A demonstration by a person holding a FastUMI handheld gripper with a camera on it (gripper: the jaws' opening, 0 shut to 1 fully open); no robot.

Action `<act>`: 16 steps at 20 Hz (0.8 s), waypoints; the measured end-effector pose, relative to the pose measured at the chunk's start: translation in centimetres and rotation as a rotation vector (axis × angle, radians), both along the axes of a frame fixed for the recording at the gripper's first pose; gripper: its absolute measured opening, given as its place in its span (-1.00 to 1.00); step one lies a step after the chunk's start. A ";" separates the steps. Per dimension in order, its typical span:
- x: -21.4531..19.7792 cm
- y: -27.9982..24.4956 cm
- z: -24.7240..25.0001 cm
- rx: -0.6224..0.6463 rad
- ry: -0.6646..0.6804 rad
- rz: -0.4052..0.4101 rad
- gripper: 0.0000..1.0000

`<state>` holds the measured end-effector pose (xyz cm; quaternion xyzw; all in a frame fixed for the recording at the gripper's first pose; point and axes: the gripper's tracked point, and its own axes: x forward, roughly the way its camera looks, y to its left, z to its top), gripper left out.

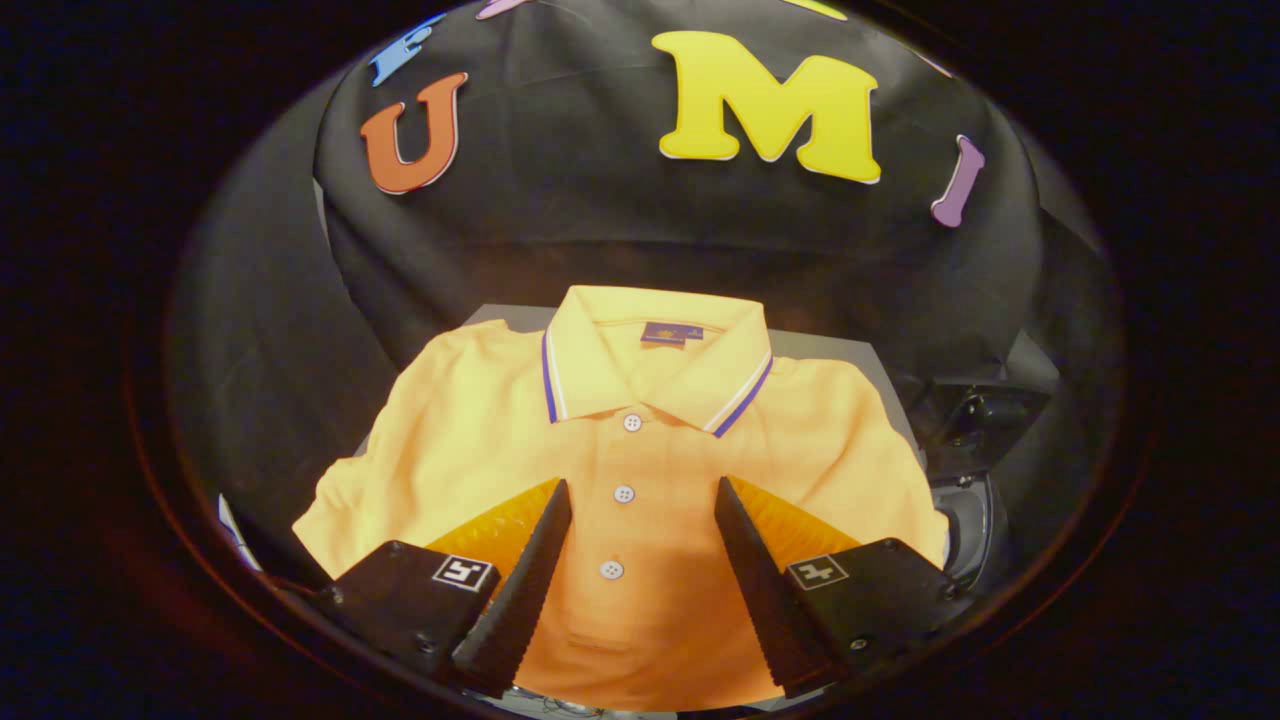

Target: Put the clothes into the washing machine and then close the washing machine lid.

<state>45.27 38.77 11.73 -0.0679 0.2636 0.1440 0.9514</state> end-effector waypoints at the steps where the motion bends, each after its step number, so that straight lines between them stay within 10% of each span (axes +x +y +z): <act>1: 0.0 -0.1 0.1 -0.007 0.006 0.019 0.80; 3: 0.2 -0.6 0.4 -0.004 0.017 0.043 0.63; 8: 0.6 -2.4 0.2 -0.010 0.020 0.142 -0.58; 16: -4.9 -6.6 2.1 0.069 0.020 0.183 -0.90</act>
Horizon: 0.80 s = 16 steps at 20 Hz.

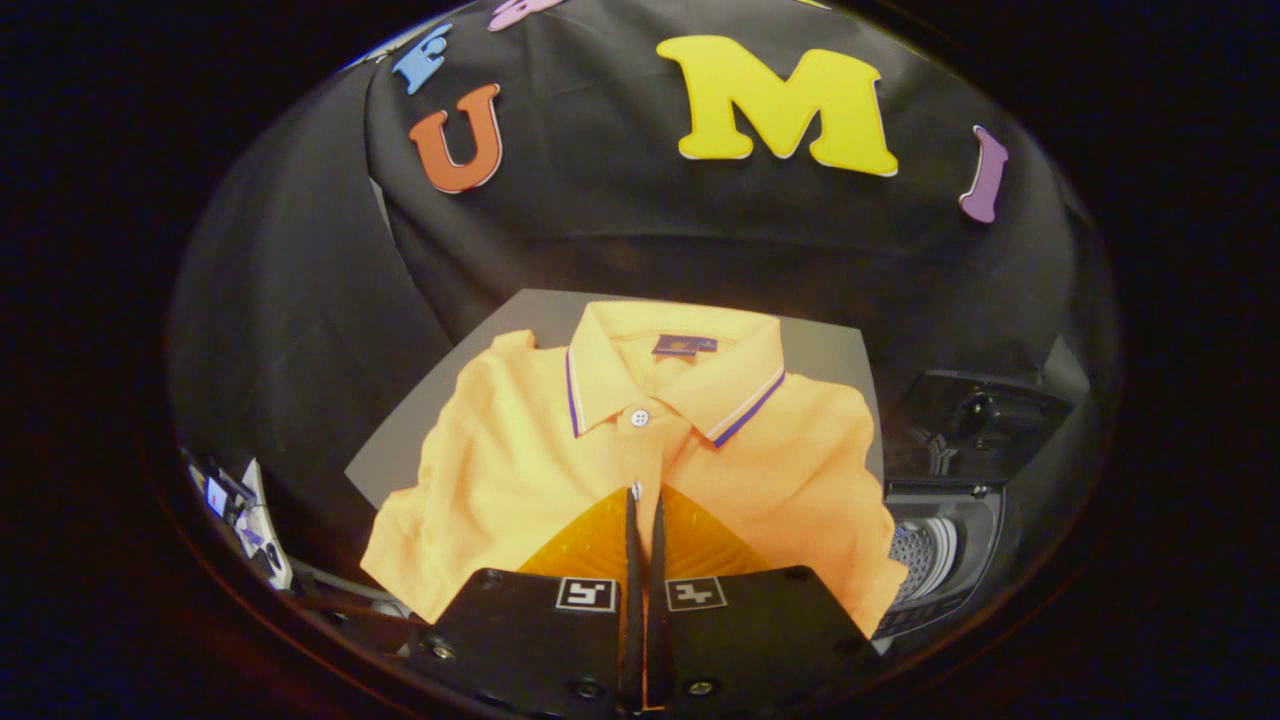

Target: Put the clothes into the washing machine and then close the washing machine lid.

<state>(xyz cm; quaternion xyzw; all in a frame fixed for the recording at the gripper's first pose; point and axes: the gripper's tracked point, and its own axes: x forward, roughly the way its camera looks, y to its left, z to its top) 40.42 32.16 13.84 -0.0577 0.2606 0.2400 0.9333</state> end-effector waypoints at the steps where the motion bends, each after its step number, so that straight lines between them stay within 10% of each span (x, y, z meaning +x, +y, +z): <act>1: -1.0 -0.8 1.1 0.029 -0.023 -0.001 -0.90; 16: -7.3 -28.3 13.8 0.153 -0.307 -0.338 -0.90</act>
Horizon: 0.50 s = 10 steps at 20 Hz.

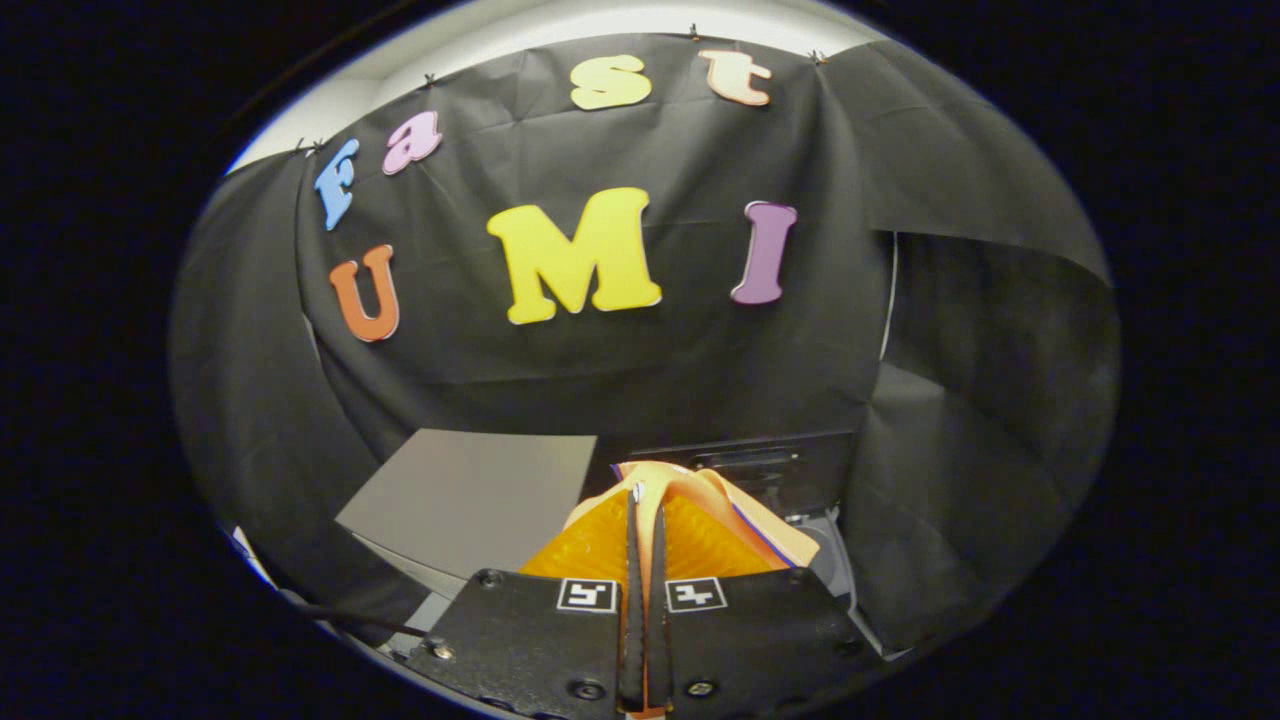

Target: Put the clothes into the washing machine and then close the washing machine lid.

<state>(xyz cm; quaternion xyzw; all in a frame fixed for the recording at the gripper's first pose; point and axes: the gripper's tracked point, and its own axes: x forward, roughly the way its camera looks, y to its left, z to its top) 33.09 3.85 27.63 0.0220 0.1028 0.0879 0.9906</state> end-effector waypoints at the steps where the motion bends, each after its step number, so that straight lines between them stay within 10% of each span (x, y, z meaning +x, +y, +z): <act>1: 0.3 -1.6 0.1 -0.011 -0.005 -0.021 -0.90; 10: 7.7 -7.1 -6.4 -0.035 0.124 -0.005 -0.91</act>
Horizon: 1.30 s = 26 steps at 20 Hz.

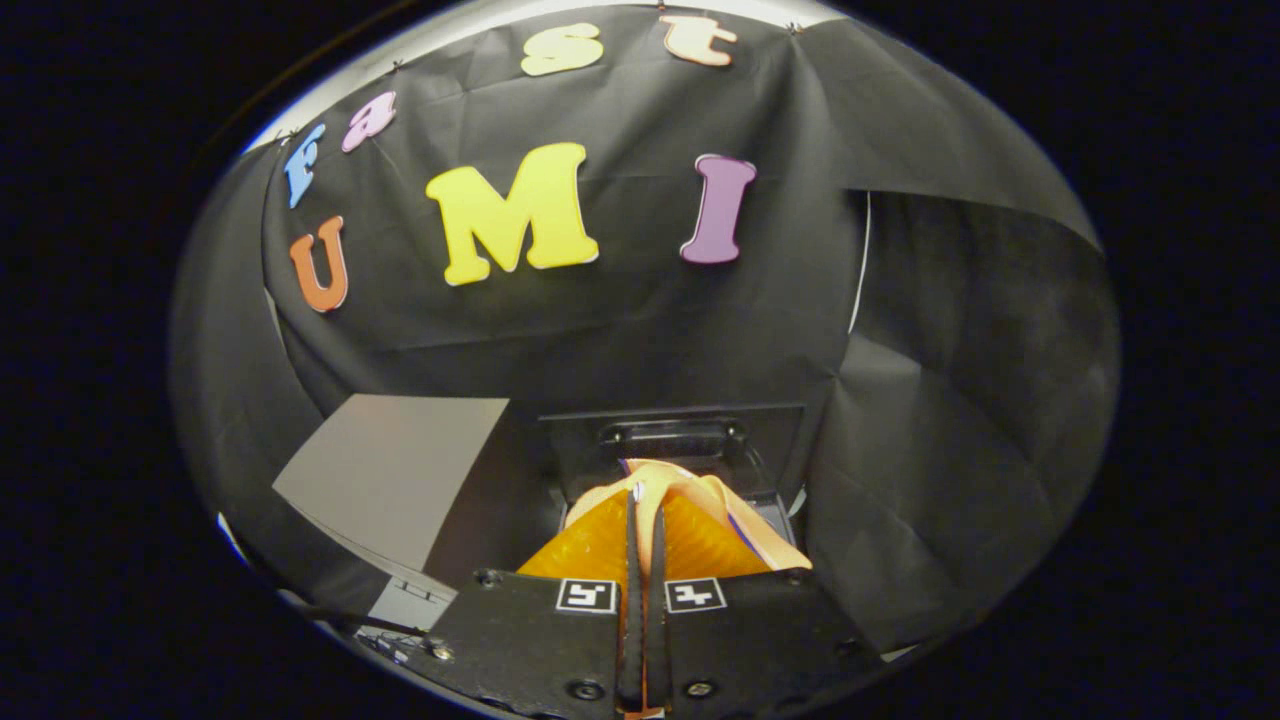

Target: Put the clothes into the washing machine and then close the washing machine lid.

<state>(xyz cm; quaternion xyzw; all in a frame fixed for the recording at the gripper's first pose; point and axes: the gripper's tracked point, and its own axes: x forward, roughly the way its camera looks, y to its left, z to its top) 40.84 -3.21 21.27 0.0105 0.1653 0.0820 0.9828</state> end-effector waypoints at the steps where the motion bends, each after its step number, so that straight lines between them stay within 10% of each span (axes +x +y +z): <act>1: 1.2 -0.2 -0.9 0.003 0.020 0.012 -0.91; 13: 9.8 -0.4 -15.4 0.051 0.291 0.113 -0.90; 26: 13.5 -1.5 -26.5 -0.049 0.485 0.046 -0.90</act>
